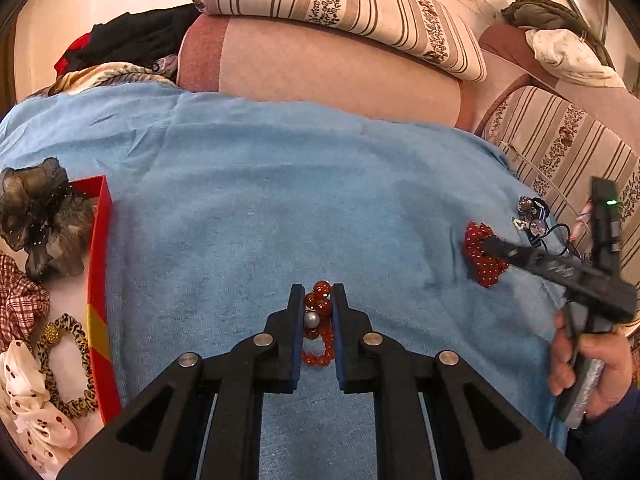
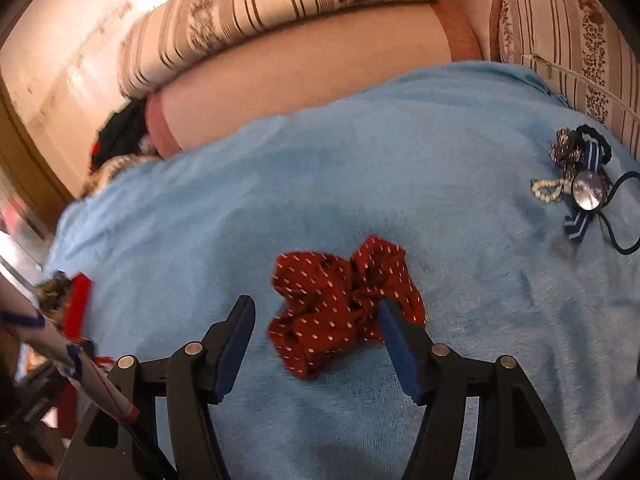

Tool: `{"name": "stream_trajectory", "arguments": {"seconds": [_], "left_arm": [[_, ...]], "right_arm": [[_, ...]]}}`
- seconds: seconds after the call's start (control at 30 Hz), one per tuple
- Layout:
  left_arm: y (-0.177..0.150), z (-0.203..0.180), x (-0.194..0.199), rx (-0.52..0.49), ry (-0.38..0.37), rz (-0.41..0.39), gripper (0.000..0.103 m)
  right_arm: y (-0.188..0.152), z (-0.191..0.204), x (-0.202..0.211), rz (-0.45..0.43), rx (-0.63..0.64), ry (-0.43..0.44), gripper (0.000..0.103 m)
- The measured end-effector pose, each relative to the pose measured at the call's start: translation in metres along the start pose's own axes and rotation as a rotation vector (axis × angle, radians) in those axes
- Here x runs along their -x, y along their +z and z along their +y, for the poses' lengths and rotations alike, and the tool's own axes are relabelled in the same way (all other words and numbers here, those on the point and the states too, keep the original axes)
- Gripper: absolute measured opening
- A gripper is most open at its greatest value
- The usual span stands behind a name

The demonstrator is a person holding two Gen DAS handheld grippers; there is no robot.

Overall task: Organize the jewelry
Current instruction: 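Grasp the red bead bracelet with the left tool while the right tool grasps the red polka-dot scrunchie, then carry the red bead bracelet and red scrunchie over the tray with both tools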

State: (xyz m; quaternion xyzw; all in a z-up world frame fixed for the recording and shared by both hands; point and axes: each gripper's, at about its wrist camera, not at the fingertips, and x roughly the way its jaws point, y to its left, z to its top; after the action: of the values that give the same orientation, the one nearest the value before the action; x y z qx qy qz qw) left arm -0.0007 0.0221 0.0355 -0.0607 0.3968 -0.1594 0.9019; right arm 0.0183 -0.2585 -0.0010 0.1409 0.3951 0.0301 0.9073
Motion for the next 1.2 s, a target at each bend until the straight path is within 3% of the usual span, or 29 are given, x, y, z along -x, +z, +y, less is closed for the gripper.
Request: {"name": "stream_trajectory", "arguments": {"seconds": [0.07,0.17,0.37,0.6,0.87,1.2], "left_arm": [[0.000,-0.002,-0.001,-0.007,-0.007,0.002,0.012],[-0.001,-0.004,0.000,-0.014,-0.010,-0.001,0.012],[-0.001,-0.010,0.005,-0.031,0.001,-0.024,0.012],[0.000,-0.008,0.007,-0.029,0.013,-0.036,0.012],[0.000,-0.011,0.013,-0.058,0.037,-0.057,0.012],[0.003,-0.013,0.016,-0.079,0.074,-0.081,0.012]], "right_arm": [[-0.003,0.000,-0.009,0.033,-0.001,-0.009,0.017],[-0.004,0.000,-0.007,0.032,0.001,-0.024,0.010],[-0.005,0.018,0.024,-0.094,0.080,-0.040,0.008],[-0.014,0.052,0.046,-0.172,0.174,0.047,0.008],[-0.030,0.085,0.049,-0.182,0.257,0.106,0.008],[-0.039,0.092,0.041,-0.168,0.291,0.113,0.008]]}}
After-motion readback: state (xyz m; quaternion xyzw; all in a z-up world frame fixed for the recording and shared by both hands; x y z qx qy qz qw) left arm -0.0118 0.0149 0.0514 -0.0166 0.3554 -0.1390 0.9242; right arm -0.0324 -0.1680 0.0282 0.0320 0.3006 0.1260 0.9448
